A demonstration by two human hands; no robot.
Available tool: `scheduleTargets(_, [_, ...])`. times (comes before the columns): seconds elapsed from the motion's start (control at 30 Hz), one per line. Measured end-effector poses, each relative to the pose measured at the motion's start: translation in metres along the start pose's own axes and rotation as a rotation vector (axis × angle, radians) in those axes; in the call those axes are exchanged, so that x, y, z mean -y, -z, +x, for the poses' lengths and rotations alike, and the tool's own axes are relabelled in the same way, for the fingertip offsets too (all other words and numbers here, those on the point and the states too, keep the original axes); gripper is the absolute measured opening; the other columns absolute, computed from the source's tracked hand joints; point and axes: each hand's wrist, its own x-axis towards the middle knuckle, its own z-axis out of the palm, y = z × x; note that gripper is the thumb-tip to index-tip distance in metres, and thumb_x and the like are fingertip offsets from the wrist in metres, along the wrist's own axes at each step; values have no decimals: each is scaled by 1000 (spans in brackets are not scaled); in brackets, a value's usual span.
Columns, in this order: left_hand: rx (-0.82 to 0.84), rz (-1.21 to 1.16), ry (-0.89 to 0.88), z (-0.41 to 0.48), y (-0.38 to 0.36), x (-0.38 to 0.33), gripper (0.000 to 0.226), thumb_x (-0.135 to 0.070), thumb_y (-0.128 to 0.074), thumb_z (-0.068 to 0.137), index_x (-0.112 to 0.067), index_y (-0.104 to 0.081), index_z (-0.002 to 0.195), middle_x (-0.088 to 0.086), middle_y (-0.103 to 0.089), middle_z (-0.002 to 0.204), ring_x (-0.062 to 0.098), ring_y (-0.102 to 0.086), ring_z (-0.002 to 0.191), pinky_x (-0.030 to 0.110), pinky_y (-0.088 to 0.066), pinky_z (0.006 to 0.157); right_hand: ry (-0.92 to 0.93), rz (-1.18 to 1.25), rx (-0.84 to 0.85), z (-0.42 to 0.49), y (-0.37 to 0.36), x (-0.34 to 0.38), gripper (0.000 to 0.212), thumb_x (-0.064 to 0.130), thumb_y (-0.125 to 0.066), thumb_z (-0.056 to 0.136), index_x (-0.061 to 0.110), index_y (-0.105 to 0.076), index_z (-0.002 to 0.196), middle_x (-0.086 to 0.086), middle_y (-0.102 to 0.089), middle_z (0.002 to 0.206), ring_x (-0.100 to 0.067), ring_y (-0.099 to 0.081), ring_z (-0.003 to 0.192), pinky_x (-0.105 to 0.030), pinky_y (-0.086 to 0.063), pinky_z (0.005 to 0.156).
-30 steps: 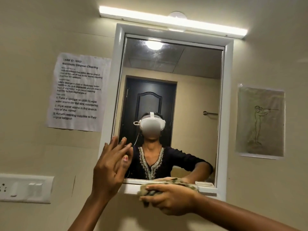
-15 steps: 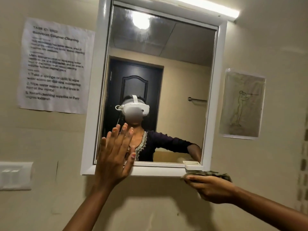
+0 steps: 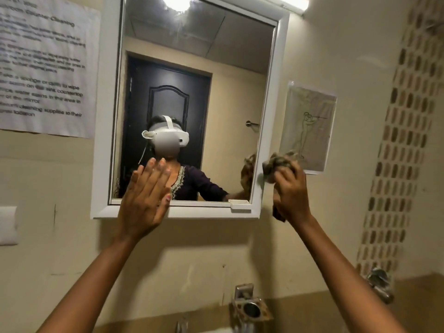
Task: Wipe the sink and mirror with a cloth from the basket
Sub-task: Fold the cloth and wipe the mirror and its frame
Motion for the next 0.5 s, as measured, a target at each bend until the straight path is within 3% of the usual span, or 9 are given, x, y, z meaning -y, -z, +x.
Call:
scheduleTargets(0.1, [-55,-110,-75,-23,11,-31,53,-29,-39,91,-7,-37,139,14,-32,149,27,-18,143,39,-3,119,-526,377,-150,39,-15,4,28,-7,-41,77,3,-64,89,-15,-59,114,-26,-41,124,-43,-31,110])
scheduleTargets(0.17, [-9,-152,-128,-51,15,-51,52,-34,-34,94,-9,-38,139,11,-35,148,26,-23,142,38,-9,119,-727,543,-188,56,-24,16,31,-10,-42,80,4,-62,99,-15,-55,121,-17,-46,116,-43,-39,105])
scheduleTargets(0.23, [87,-189,-152,-84,14,-64,53,-36,-31,94,-12,-34,141,6,-34,149,23,-24,141,39,-15,115,-827,604,-164,52,-32,34,36,-8,-42,87,9,-55,117,-12,-54,128,-18,-52,113,-35,-43,100])
scheduleTargets(0.33, [287,-228,-73,-137,6,-70,55,-40,-27,93,-19,-27,144,2,-33,151,19,-19,143,38,-12,115,-961,589,-47,0,-45,64,40,4,-40,96,17,-41,134,-7,-55,136,-27,-56,117,-25,-41,87])
scheduleTargets(0.43, [500,-299,80,-171,-4,-70,57,-46,-17,93,-26,-19,146,-10,-9,158,11,-6,145,33,-3,116,-1070,572,72,-62,-43,83,36,13,-36,100,17,-40,136,-13,-62,124,-33,-61,108,-34,-48,85])
scheduleTargets(0.5, [547,-331,150,-181,-17,-72,57,-50,-13,92,-33,-12,146,-16,0,157,5,0,144,29,4,115,-1134,665,184,-87,-29,101,35,9,-36,101,18,-40,134,-11,-64,108,-20,-66,93,-29,-50,77])
